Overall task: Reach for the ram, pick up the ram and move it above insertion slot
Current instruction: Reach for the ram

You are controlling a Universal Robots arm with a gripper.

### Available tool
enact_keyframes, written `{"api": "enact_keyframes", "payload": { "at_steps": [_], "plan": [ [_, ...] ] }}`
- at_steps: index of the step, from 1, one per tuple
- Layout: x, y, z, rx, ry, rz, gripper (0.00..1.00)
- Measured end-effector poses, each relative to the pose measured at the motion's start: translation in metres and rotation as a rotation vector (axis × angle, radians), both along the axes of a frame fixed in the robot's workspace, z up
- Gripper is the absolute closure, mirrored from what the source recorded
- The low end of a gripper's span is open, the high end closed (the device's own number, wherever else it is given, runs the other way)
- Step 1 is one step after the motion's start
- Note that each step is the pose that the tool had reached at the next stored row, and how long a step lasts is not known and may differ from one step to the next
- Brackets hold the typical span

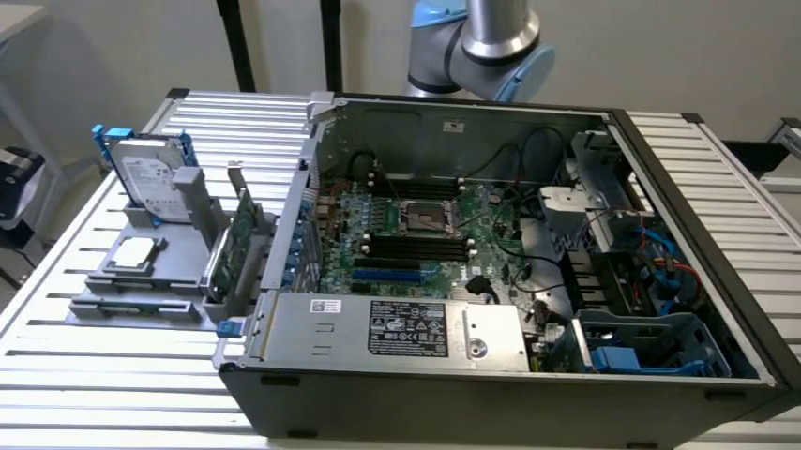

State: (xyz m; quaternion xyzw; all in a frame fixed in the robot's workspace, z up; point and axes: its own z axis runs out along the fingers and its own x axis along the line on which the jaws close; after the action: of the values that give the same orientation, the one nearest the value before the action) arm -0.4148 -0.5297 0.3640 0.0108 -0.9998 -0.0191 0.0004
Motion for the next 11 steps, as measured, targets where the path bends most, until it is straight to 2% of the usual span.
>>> {"api": "enact_keyframes", "payload": {
  "at_steps": [7, 9, 11],
  "plan": [
    [0.029, 0.0002, -0.0025, 0.0, 0.0001, 0.003, 0.89],
    [0.033, 0.0033, -0.0034, -0.0001, 0.0001, 0.003, 0.89],
    [0.036, 0.0086, -0.0041, -0.0003, 0.0001, 0.003, 0.89]
  ]
}}
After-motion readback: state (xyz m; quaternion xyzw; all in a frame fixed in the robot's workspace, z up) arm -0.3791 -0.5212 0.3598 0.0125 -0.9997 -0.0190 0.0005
